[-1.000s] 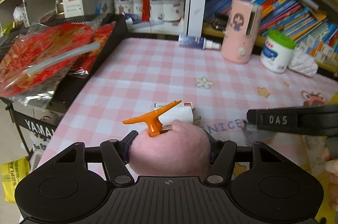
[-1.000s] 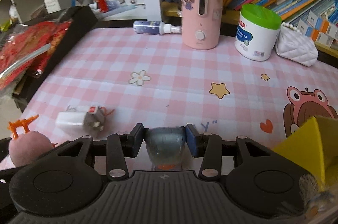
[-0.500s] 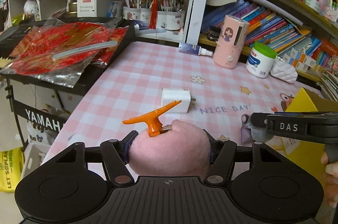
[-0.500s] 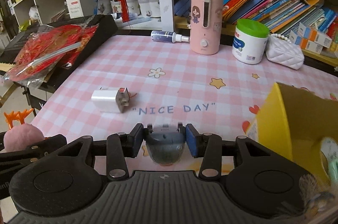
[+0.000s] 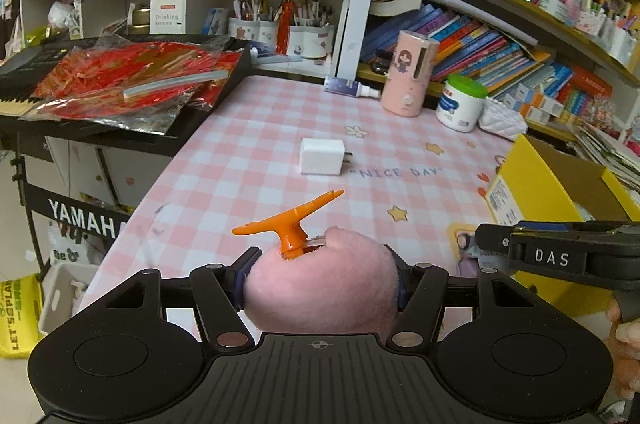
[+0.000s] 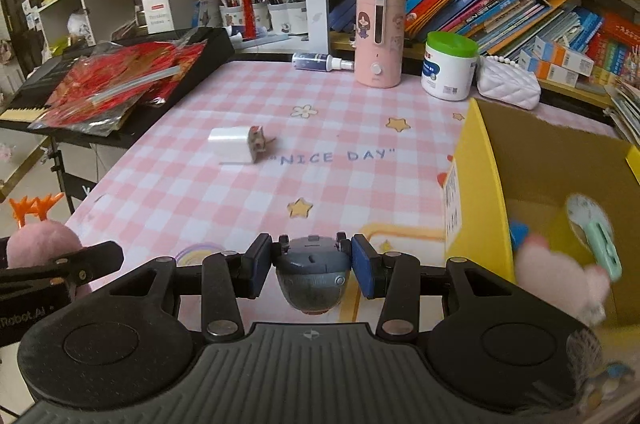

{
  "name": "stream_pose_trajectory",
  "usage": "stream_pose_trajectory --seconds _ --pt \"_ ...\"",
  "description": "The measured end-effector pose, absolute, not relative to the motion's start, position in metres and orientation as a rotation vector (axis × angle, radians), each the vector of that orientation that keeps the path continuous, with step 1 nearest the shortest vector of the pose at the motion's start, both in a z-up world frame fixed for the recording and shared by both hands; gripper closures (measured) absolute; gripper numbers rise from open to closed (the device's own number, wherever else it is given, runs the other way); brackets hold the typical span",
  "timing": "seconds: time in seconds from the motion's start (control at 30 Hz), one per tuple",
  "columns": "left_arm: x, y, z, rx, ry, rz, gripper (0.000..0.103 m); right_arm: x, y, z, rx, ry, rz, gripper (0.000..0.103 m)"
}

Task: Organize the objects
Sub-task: 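Carry the toy figure with the right tool while the left tool carries the chick toward the box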

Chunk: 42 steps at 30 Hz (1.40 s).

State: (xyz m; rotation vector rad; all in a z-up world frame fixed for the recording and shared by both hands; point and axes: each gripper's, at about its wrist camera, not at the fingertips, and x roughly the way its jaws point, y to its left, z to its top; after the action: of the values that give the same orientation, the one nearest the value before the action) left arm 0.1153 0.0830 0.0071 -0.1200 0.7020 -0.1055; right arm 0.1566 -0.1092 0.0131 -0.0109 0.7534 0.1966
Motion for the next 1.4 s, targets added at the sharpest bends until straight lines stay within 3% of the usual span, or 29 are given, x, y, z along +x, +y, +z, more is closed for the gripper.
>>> stream_pose_trajectory --seconds 0.67,1.4 --pt "0.03 0.072 0.007 -0.08 0.709 -0.232 0.042 0.039 -0.117 0.016 0.026 0.736 0.125 0.062" --pt "0.014 0.014 0.007 0.008 0.721 -0.468 0.042 -0.026 -0.174 0.009 0.129 0.777 -0.106 0.062"
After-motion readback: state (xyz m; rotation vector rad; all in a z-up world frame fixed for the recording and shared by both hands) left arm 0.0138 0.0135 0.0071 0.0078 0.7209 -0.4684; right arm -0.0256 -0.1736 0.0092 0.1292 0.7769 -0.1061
